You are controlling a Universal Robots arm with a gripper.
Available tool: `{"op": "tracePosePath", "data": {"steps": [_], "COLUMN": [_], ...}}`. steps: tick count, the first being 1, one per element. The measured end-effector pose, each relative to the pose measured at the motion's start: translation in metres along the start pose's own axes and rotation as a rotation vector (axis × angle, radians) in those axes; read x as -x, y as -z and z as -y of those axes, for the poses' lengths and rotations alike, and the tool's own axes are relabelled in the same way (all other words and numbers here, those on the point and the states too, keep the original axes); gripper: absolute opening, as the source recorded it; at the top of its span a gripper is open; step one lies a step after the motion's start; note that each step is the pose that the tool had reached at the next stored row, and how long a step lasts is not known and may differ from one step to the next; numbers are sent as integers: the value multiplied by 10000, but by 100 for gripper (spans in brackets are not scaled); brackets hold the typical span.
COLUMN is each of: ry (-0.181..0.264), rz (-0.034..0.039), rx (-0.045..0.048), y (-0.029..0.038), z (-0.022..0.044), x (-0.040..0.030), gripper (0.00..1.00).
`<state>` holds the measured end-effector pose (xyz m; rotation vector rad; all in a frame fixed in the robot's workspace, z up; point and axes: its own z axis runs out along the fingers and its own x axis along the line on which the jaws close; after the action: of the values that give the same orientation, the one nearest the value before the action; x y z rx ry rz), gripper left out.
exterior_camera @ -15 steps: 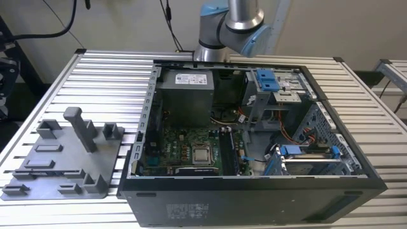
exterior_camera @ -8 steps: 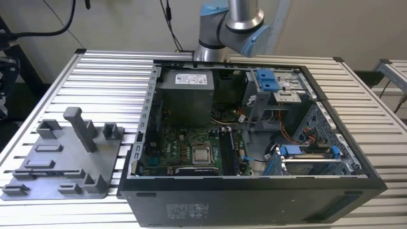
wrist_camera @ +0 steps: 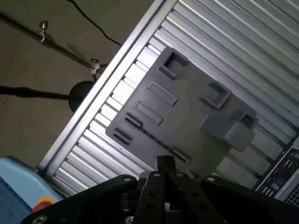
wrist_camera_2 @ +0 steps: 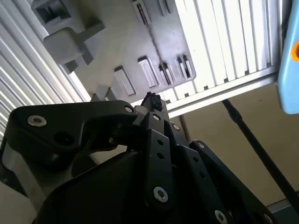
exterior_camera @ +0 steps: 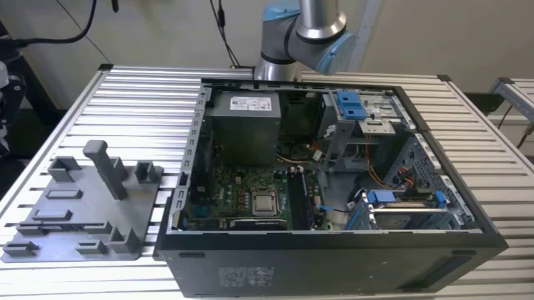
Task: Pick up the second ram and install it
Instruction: 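Pick up the second ram and move it above second insertion slot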
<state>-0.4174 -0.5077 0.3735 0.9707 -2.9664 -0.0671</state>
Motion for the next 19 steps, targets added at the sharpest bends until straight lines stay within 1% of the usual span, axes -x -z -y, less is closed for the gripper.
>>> {"op": "tracePosePath", "data": {"steps": [19], "ry": [2619], "rz": [-123], "rx": [-14], "y": [0], "z": [0], "x": [0], "gripper": [11]}}
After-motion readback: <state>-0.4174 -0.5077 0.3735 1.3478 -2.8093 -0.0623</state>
